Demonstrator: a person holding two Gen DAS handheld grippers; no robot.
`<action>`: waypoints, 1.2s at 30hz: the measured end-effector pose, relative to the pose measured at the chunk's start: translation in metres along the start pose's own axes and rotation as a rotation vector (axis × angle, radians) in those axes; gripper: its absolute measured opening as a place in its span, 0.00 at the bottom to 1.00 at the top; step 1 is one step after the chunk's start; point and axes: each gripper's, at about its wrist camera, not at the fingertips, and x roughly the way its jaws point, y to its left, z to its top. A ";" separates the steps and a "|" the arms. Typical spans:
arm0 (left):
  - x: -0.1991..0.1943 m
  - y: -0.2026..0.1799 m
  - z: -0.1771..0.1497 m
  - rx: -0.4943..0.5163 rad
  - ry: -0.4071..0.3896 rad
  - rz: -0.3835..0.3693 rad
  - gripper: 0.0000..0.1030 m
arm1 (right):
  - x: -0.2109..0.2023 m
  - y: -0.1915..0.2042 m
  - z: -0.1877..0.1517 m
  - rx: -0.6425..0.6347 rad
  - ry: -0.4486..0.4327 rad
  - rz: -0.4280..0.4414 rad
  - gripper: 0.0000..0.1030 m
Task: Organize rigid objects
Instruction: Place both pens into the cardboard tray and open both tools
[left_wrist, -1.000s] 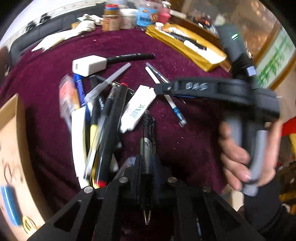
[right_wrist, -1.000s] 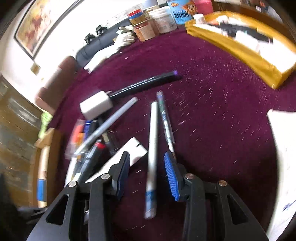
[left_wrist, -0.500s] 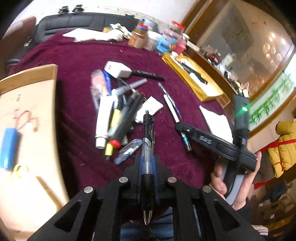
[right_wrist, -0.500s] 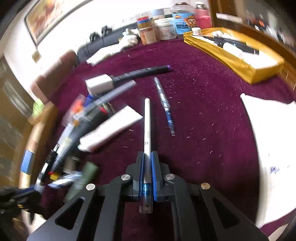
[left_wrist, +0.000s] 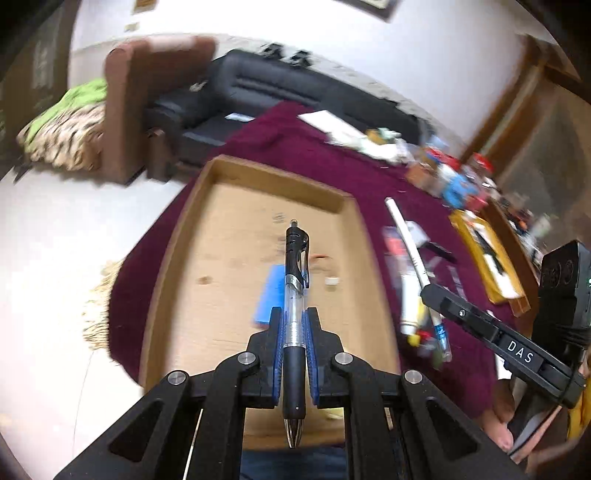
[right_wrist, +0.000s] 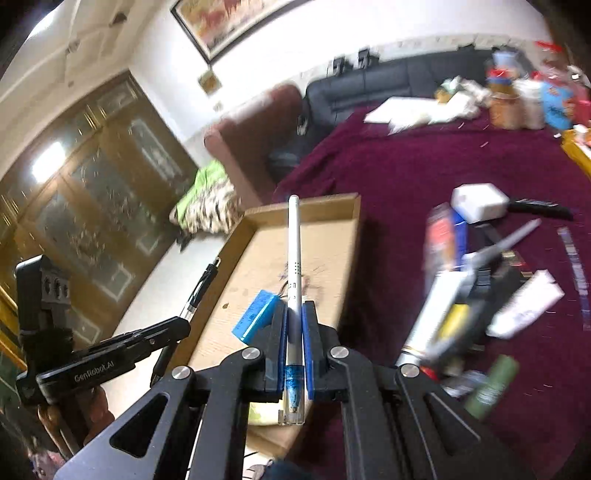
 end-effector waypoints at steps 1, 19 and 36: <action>0.007 0.008 0.000 -0.014 0.008 0.023 0.09 | 0.014 0.002 0.002 0.010 0.028 0.007 0.07; 0.056 0.019 -0.013 -0.009 0.086 0.177 0.10 | 0.097 0.024 -0.009 -0.020 0.106 -0.250 0.08; 0.013 -0.075 -0.036 0.156 -0.064 0.029 0.69 | -0.059 -0.060 -0.054 0.043 -0.121 -0.051 0.68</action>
